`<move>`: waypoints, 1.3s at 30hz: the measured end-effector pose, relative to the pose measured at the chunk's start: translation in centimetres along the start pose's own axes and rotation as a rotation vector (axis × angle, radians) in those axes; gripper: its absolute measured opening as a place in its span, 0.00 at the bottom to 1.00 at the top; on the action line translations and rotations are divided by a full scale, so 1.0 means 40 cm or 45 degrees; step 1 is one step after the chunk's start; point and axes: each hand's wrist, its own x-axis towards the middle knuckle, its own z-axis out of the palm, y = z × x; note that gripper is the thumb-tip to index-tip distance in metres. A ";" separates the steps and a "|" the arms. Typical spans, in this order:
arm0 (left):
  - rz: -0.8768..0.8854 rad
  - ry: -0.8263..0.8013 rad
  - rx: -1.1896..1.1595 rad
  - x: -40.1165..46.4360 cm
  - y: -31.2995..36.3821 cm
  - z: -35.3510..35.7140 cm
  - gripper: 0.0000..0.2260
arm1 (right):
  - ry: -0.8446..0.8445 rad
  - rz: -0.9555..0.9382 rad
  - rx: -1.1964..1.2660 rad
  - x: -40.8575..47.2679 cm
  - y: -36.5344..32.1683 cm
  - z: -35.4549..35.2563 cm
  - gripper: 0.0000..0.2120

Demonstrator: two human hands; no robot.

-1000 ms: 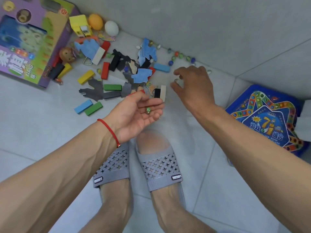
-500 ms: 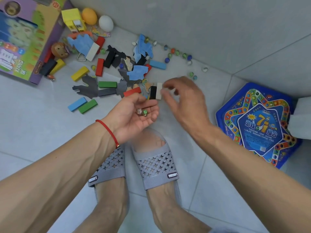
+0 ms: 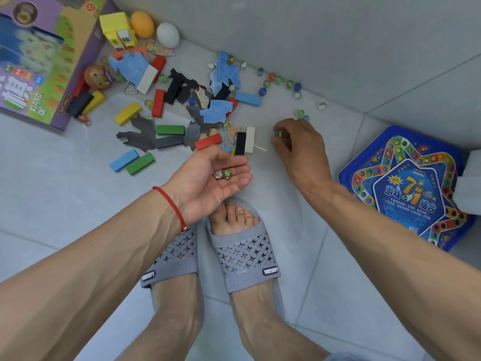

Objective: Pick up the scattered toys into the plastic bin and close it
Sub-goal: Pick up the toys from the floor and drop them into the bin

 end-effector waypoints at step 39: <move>0.127 -0.045 -0.239 -0.167 -0.038 -0.044 0.15 | -0.696 -0.230 0.113 -0.081 -0.357 -0.174 0.09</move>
